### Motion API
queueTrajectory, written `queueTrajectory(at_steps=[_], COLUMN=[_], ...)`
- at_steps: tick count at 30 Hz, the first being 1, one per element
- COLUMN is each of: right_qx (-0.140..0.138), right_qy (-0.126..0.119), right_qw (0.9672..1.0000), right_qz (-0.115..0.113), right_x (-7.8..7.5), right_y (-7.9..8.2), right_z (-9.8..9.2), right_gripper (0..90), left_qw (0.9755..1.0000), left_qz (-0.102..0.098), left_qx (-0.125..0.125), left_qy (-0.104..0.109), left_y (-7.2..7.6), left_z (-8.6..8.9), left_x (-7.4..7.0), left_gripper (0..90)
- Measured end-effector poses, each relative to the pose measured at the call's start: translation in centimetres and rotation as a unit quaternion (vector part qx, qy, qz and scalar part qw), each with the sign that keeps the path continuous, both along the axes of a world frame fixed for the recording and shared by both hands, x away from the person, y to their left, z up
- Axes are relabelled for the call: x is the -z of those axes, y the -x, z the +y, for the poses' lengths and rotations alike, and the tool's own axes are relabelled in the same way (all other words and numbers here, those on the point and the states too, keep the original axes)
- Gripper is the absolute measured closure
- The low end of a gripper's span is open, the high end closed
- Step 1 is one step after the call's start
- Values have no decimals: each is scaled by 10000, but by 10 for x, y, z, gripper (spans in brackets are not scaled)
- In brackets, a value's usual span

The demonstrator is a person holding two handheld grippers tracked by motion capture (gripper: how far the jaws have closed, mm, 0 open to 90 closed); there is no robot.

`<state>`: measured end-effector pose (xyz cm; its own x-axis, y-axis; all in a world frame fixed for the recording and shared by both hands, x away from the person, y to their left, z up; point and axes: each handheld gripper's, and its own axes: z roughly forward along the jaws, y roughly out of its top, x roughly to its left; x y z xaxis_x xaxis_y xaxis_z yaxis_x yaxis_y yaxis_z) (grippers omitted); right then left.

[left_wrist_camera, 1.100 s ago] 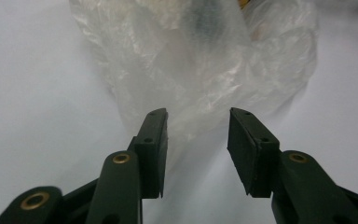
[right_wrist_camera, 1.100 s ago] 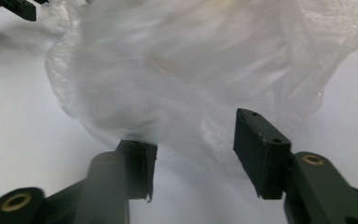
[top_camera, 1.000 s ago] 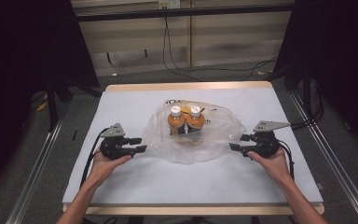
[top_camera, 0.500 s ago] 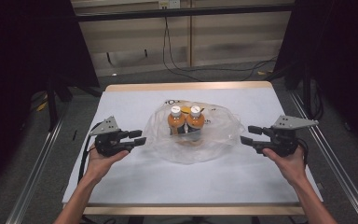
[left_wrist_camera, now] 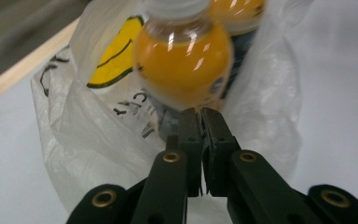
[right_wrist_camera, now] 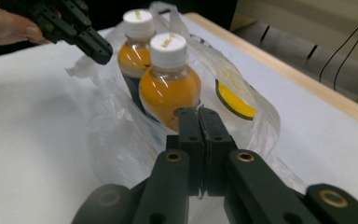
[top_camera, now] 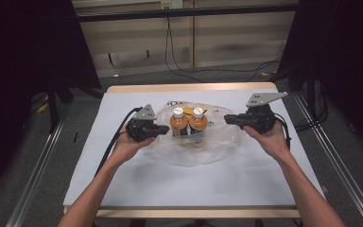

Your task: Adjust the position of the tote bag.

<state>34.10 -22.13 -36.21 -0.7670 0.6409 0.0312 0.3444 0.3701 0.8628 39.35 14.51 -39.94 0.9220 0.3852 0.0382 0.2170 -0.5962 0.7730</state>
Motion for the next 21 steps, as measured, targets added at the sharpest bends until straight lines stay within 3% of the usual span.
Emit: queueTrajectory(at_steps=[3,8,10,13,14,15,18,19,20,21], right_qx=[-39,-79,-81,-113,-115,-130,-132,-133,-145,-156], right_qy=[192,571,597,719,760,785,880,926,1031,1117], right_qw=[9996,9972,9966,9952,9948,9943,9925,9915,9897,9886], right_qz=[182,474,565,656,667,710,839,900,986,995], right_x=[10,27,34,40,42,45,54,58,64,67], right_y=[-18,-42,-51,-59,-62,-64,-69,-70,-71,-72], right_z=[9,22,27,32,34,36,40,41,43,43], right_gripper=[900,900,900,900,900,900,900,900,900,900], left_qw=[9997,9988,9985,9982,9966,9977,9972,9953,9945,9948], left_qz=[112,248,256,232,180,216,362,338,298,327], left_qx=[-134,-153,-131,-120,48,-53,-109,13,44,2], left_qy=[-176,-390,-460,-542,-798,-633,-646,-905,-1005,-969], left_y=[-12,-24,-31,-39,-43,-43,-45,-46,-46,-46], left_z=[-4,-12,-15,-21,-20,-23,-26,-26,-26,-27], left_x=[12,24,28,31,30,33,42,45,47,49], left_gripper=[878,878,878,891,890,891,889,891,893,890])
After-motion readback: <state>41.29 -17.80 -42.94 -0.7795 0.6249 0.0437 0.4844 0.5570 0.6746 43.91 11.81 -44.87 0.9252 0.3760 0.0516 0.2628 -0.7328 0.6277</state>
